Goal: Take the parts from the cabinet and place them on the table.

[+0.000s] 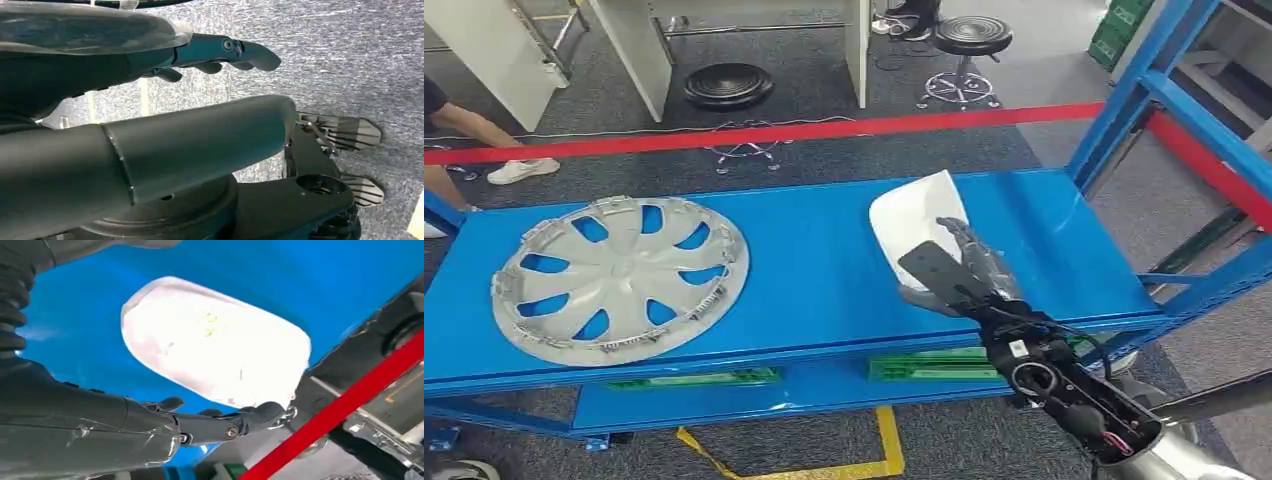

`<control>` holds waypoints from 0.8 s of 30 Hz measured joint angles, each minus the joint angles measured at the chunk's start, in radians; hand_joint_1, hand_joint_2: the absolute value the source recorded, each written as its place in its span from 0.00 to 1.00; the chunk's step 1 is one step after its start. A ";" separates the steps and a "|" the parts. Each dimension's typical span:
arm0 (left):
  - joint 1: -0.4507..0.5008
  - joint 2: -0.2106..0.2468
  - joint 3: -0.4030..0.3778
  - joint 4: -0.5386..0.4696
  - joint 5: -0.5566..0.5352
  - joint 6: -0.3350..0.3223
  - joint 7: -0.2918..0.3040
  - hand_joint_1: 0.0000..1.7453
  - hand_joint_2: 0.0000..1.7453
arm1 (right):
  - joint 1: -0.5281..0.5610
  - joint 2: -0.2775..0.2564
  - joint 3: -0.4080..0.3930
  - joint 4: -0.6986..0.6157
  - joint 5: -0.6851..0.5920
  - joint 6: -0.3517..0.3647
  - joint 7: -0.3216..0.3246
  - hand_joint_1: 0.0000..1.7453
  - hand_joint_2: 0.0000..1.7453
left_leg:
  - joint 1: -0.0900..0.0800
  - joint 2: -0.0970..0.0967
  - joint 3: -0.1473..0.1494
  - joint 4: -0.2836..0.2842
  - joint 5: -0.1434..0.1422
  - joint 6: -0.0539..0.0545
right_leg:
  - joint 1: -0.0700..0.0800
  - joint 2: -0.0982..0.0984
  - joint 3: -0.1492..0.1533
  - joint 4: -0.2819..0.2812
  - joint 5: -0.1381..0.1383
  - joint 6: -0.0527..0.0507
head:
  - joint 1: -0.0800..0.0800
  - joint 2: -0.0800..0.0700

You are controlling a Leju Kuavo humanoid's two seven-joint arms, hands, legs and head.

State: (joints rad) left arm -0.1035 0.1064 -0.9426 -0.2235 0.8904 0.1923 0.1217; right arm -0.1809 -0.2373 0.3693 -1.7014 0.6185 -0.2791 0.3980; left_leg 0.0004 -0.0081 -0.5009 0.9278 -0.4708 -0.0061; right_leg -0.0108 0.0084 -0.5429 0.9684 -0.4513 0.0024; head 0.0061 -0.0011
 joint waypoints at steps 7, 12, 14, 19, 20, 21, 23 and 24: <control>0.000 0.002 0.000 0.000 0.003 0.002 0.000 0.00 0.00 | 0.008 -0.036 0.008 -0.055 0.183 0.254 0.222 0.00 1.00 | 0.000 0.000 0.000 0.000 0.000 0.000 | -0.003 0.000 0.000 0.000 0.000 0.000 | -0.001 0.000; 0.000 0.002 0.000 0.000 0.003 0.002 0.008 0.00 0.00 | 0.010 -0.055 0.015 -0.098 0.191 0.330 0.266 0.00 1.00 | 0.000 0.000 0.000 0.000 0.000 0.000 | -0.003 0.000 0.000 0.000 0.000 0.000 | -0.002 0.000; 0.000 0.002 0.000 0.000 0.003 0.002 0.010 0.00 0.00 | 0.010 -0.061 0.019 -0.112 0.191 0.345 0.271 0.00 1.00 | 0.000 0.000 0.000 0.000 0.000 0.000 | -0.003 0.000 0.000 0.000 0.000 0.000 | -0.002 0.000; -0.001 0.002 0.000 0.000 0.002 0.002 0.010 0.00 0.00 | 0.011 -0.076 0.022 -0.139 0.145 0.365 0.274 0.00 1.00 | 0.000 0.000 0.000 0.000 0.000 0.000 | -0.003 0.000 0.000 0.000 0.000 0.000 | -0.002 0.000; -0.001 0.002 0.000 0.000 0.001 0.002 0.010 0.00 0.00 | 0.010 -0.081 0.021 -0.142 0.131 0.369 0.274 0.00 1.00 | 0.000 0.000 0.000 0.000 0.000 0.000 | -0.003 0.000 0.000 0.000 0.000 0.000 | -0.001 0.000; -0.002 0.002 0.000 0.000 -0.001 0.000 0.010 0.00 0.00 | 0.010 -0.086 0.021 -0.143 0.111 0.375 0.274 0.00 1.00 | 0.000 0.000 0.000 0.000 0.000 0.000 | -0.003 0.000 0.000 0.000 0.000 0.000 | -0.001 0.000; -0.003 0.002 0.000 0.000 -0.002 0.000 0.010 0.00 0.00 | 0.010 -0.093 0.020 -0.143 0.098 0.377 0.274 0.00 1.00 | 0.000 0.000 0.000 0.000 0.000 0.000 | -0.003 0.000 0.000 0.000 0.000 0.000 | -0.001 0.000; -0.004 0.002 0.000 0.000 -0.003 -0.001 0.010 0.00 0.00 | 0.010 -0.097 0.020 -0.143 0.092 0.377 0.273 0.00 1.00 | 0.000 0.000 0.000 0.000 0.000 0.000 | -0.003 0.000 0.000 0.000 0.000 0.000 | -0.002 0.000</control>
State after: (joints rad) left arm -0.1075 0.1080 -0.9426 -0.2235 0.8873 0.1915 0.1312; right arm -0.1707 -0.3345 0.3891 -1.8445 0.7107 0.0977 0.6710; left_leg 0.0005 -0.0079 -0.5009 0.9276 -0.4709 -0.0060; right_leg -0.0135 0.0086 -0.5429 0.9681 -0.4513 0.0024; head 0.0046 -0.0011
